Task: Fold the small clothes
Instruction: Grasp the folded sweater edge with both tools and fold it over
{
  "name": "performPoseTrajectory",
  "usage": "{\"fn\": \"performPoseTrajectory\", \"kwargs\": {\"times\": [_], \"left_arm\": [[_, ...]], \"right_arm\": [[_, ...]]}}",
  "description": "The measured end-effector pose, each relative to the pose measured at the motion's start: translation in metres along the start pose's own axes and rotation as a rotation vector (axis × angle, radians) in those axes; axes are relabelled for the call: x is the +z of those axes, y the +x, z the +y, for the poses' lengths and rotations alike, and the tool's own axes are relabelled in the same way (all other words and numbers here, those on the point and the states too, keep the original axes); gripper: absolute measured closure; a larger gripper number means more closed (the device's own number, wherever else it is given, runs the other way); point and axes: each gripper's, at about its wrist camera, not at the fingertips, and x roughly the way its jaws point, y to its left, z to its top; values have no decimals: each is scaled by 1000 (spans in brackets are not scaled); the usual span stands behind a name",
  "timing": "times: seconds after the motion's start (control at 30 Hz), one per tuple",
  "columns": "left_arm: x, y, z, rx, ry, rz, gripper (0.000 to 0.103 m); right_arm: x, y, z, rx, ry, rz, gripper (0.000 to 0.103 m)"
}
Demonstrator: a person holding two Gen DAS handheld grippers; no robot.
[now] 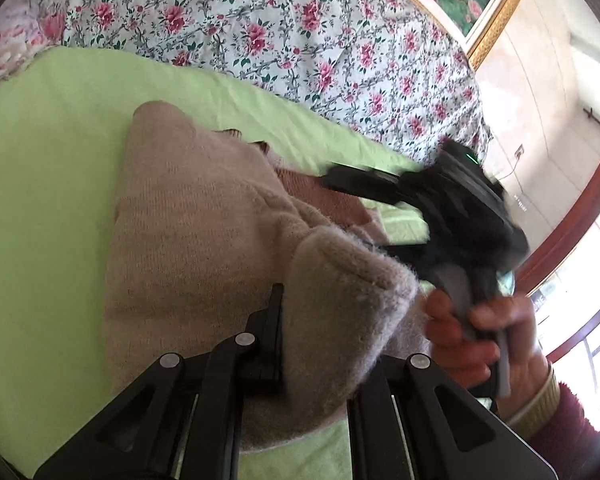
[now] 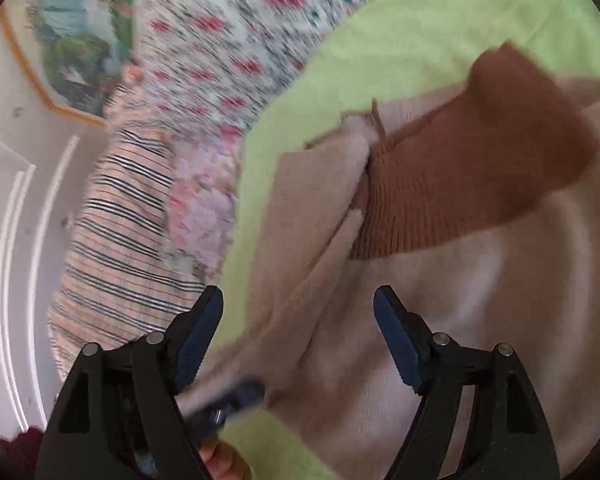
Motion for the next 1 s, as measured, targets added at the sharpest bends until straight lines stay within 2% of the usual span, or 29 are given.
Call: {"fn": "performPoseTrajectory", "kwargs": {"times": [0.07,0.1,0.13,0.2,0.27,0.4,0.43,0.5,0.57,0.73,0.87,1.0], "left_arm": [[-1,0,0,4,12,3,96],[-1,0,-2,13,24,5,96],[0,0,-4,26,42,8,96],[-2,0,-10,48,72,16,96],[0,-3,-15,47,85,9,96],[7,-4,-48,-29,129,-6,96],[7,1,-61,-52,150,-3,96],[3,14,-84,-83,189,15,96],[-3,32,-102,-104,212,42,96],[-25,87,-120,-97,214,151,96],[-30,95,-127,-113,222,165,95],[-32,103,-120,-111,232,208,87]], "right_arm": [[9,24,7,-26,-21,27,27],[15,33,13,-51,-45,32,37],[19,38,18,-86,-67,29,59],[27,40,26,-129,-80,15,87],[30,26,38,-131,-123,-19,87],[30,-32,60,-198,-235,-110,87],[31,-43,60,-214,-245,-124,87],[23,-72,52,-301,-271,-148,87],[18,-87,36,-355,-251,-147,87],[10,-101,-8,-448,-216,-133,87],[7,-111,-21,-436,-191,-169,87],[6,-109,-38,-478,-170,-158,82]]}}
